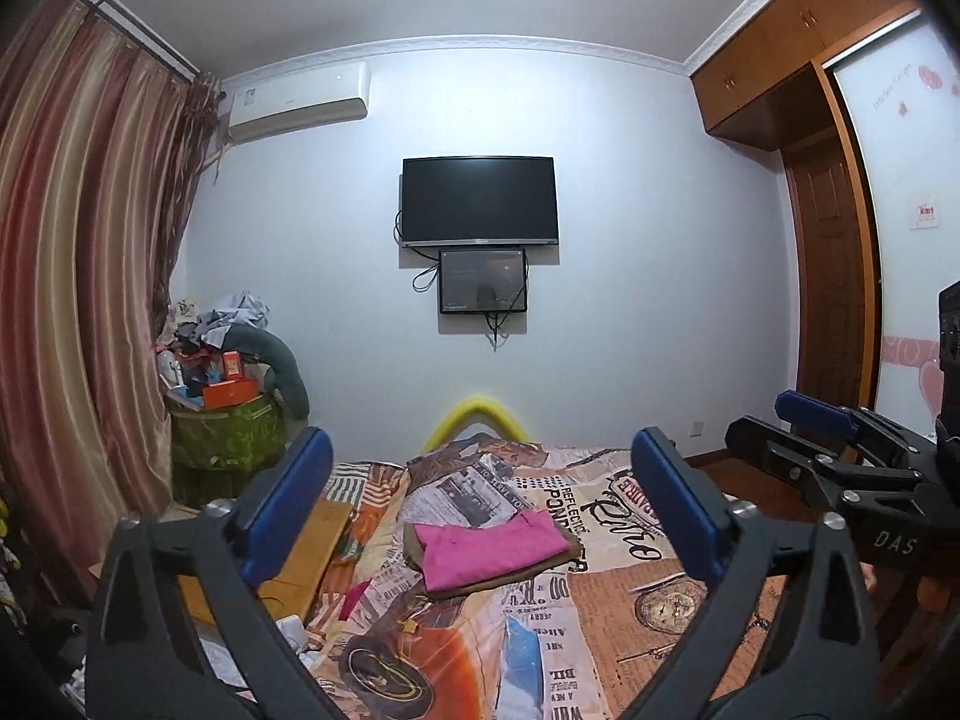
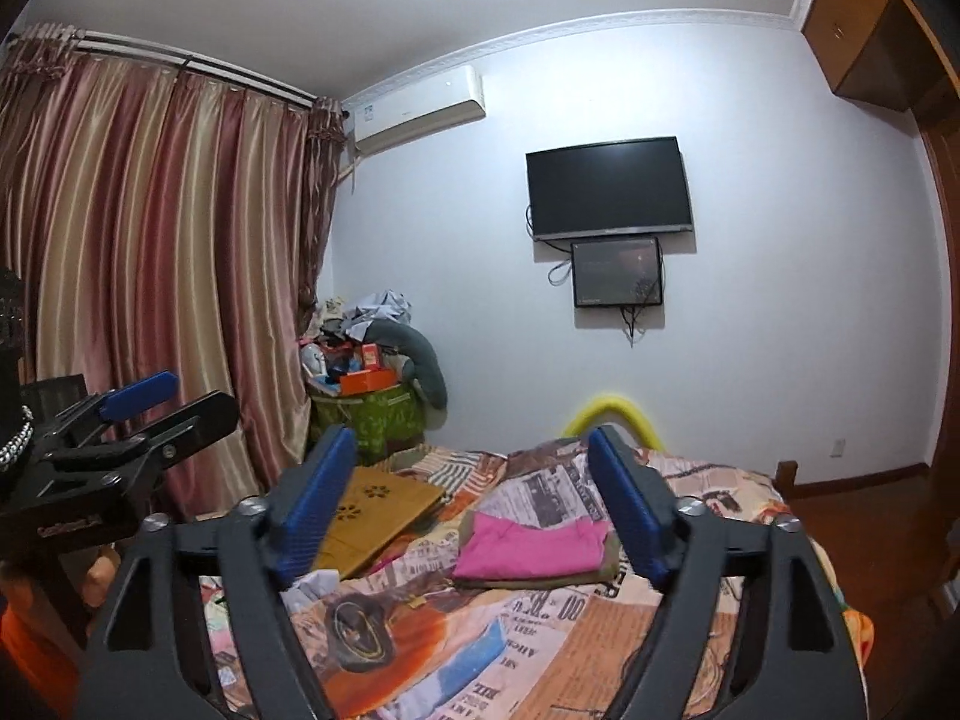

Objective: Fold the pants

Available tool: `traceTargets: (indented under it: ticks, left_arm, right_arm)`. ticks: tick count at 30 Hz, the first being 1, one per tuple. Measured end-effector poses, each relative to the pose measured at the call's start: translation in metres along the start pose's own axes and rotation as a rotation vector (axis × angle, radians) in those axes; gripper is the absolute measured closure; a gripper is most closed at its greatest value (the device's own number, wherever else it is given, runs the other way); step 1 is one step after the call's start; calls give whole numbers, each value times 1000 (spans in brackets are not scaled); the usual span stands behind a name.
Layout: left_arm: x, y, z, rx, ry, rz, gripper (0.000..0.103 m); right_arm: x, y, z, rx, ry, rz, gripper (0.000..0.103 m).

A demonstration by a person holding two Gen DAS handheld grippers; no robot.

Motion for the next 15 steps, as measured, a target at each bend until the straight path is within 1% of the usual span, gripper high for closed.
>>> traceTargets:
  ticks: [2, 5, 6, 7, 15]
  left_arm:
    - [2, 0, 2, 7, 3, 5, 0]
    - [0, 1, 5, 26, 14, 8, 0]
    - [0, 0, 6, 32, 17, 8, 0]
    - [-2, 1, 6, 36, 21, 7, 0]
    - [-5, 3, 10, 53, 32, 3, 0]
  right_arm:
    - [4, -1, 2, -8, 6, 13, 19]
    - [10, -4, 5, -15, 2, 42, 8]
    - [14, -4, 6, -16, 1, 47, 2]
    - [15, -5, 6, -16, -1, 53, 0]
    - [20, -6, 5, -17, -7, 64, 0]
Point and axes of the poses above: each gripper's, at about its wrist camera, not at the fingertips, and x roughly against the way its jaws point, y to its left, z to its underside, the point moved 1 cm from there along -x, roughly the way its jaws point, and after that the axes turned 1 degree about z, right-handed, at the moved point
